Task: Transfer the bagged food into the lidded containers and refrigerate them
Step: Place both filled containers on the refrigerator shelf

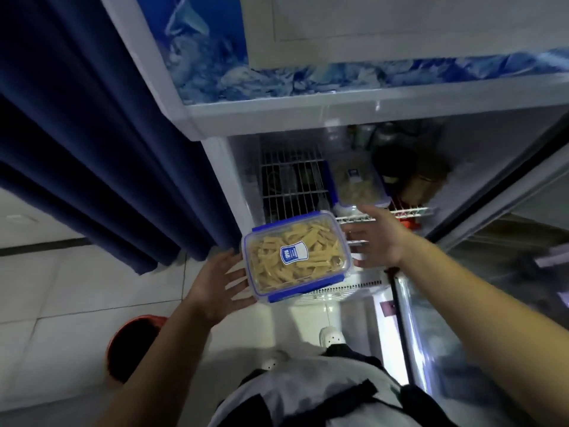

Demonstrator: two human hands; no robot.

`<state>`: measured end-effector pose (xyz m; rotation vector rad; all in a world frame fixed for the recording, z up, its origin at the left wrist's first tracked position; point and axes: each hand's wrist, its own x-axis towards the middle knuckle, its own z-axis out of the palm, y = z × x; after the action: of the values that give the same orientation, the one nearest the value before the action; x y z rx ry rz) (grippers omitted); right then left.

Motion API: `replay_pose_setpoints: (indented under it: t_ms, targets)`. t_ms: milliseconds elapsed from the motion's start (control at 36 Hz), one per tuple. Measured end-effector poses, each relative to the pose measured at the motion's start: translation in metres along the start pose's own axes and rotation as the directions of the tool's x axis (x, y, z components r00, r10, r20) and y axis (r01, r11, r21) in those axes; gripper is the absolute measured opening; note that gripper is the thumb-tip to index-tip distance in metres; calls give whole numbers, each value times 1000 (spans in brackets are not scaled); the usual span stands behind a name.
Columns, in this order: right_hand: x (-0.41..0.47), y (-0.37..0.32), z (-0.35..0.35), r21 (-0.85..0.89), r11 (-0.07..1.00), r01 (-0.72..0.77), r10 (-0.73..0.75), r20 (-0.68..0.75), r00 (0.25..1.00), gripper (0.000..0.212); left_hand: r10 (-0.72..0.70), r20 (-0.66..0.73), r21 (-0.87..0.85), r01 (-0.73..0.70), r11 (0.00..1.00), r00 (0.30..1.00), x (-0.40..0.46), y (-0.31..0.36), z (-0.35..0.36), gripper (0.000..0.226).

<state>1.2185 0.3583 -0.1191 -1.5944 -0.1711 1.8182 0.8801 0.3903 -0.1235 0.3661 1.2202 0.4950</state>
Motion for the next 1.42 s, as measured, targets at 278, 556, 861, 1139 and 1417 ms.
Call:
replay_pose_setpoints:
  t_ms: [278, 556, 861, 1139, 1417]
  targets:
    - [68, -88, 13, -347, 934, 87, -61, 87, 994, 63, 116, -142, -237, -147, 960, 983, 25, -34, 47, 37]
    - [112, -104, 14, -321, 914, 250, -224, 115, 968, 56, 107, -215, -372, -183, 910, 971, 42, -59, 107, 27]
    - [67, -31, -3, -674, 333, 660, -628, 364, 688, 63, 184, -319, -344, -294, 892, 930, 58, -67, 131, 71]
    - [64, 59, 0, -875, -273, 401, -565, 483, 670, 97, 159, -247, -343, -240, 908, 956, 63, -70, 155, 24]
    - [71, 37, -4, -908, -295, 297, -634, 418, 650, 51, 830, 84, 828, -502, 250, 552, 59, -67, 103, 71]
